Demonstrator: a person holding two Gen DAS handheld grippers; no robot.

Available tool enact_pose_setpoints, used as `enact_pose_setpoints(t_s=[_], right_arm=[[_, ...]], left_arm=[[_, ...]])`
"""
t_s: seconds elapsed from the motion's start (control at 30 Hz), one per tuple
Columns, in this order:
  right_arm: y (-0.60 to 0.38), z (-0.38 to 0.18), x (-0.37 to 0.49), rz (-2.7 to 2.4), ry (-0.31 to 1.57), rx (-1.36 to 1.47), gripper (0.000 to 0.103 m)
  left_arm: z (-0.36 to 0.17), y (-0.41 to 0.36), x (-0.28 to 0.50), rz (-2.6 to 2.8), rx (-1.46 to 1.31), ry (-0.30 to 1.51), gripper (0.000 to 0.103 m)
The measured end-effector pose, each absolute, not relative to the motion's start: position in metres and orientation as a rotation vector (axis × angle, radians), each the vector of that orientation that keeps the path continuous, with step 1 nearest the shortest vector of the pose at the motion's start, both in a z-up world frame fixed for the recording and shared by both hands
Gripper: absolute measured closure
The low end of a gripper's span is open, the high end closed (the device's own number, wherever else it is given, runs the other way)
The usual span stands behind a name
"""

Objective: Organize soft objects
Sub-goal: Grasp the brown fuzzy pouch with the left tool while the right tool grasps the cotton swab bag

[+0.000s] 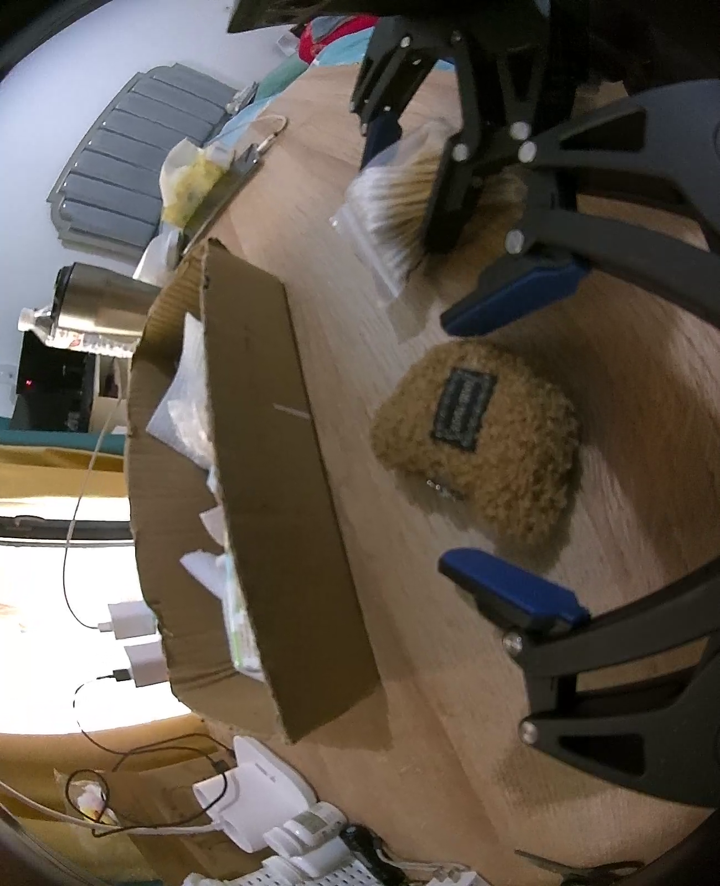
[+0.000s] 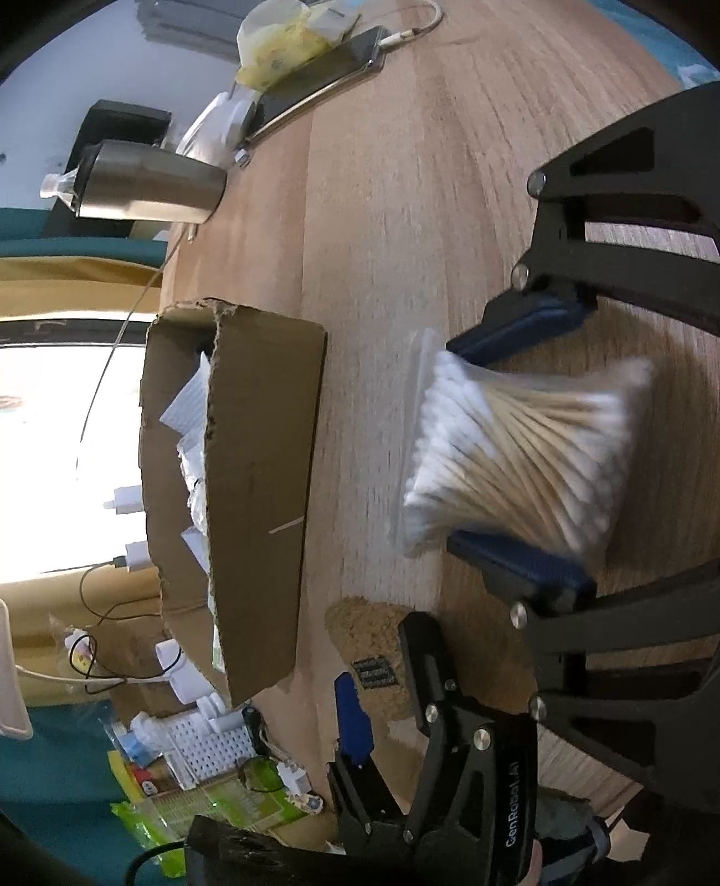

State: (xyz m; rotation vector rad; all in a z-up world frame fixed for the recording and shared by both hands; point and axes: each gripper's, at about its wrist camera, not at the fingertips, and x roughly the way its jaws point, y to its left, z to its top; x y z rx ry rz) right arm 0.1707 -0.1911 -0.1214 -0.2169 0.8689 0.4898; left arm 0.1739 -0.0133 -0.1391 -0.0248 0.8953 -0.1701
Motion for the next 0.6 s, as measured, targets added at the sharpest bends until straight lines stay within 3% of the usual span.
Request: enact_pose_setpoints(t_s=[0.03,0.2,0.6], right_arm=[[-0.191,-0.120,0.170,0.495,0.866,-0.219,0.050],[-0.190,-0.113,0.170,0.517,0.848,-0.218,0.054],[-0.192,-0.087,0.177,0.545,0.783,-0.203,0.056]], left_arm=[[-0.140,-0.016,0.174,-0.178,-0.012,0.902,0.041],[-0.139,-0.022,0.174,-0.191,0.017,0.907,0.047],[-0.113,-0.016,0.170,-0.192,-0.020,0.850,0.047]])
